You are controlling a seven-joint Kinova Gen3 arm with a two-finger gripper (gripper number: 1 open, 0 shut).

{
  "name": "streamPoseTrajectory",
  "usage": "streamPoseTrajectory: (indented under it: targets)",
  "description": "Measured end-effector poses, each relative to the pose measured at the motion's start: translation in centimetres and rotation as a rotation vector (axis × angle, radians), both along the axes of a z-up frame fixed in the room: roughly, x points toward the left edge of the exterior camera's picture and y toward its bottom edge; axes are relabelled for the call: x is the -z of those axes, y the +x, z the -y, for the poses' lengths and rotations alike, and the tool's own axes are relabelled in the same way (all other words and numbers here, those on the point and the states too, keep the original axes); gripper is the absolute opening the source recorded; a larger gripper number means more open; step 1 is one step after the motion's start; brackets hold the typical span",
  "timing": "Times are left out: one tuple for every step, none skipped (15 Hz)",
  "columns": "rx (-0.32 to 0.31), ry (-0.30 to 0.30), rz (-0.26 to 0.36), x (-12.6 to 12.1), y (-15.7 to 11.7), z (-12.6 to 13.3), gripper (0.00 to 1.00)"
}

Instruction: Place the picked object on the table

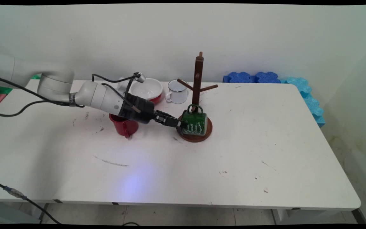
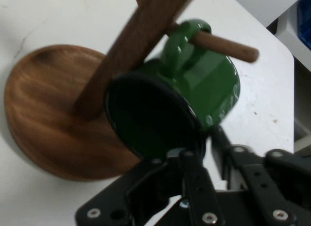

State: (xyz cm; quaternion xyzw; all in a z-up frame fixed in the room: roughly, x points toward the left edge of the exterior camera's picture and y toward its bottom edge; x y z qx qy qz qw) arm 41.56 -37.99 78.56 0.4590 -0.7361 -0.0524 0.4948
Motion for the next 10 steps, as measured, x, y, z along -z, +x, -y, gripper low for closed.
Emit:
streamPoseTrajectory:
  targets:
    - [0.000,0.001,0.000,0.00,0.04,-0.03,0.00]
    - [-0.001,0.001,0.001,0.00,0.09,-0.06,0.00]
    - [0.000,0.002,0.001,0.00,0.10,-0.08,0.00]
    - [0.000,0.003,0.002,-0.01,0.13,-0.13,0.00]
    - [0.000,0.003,0.002,-0.03,0.17,-0.18,0.00]
    - [0.000,0.004,0.003,-0.05,0.21,-0.28,0.00]
    - [0.001,0.005,0.003,-0.08,0.23,-0.34,0.00]
    - [0.002,0.006,0.003,-0.13,0.24,-0.42,0.00]
    - [0.004,0.006,0.002,-0.20,0.25,-0.50,0.00]
    - [0.005,0.006,0.002,-0.29,0.24,-0.58,0.00]
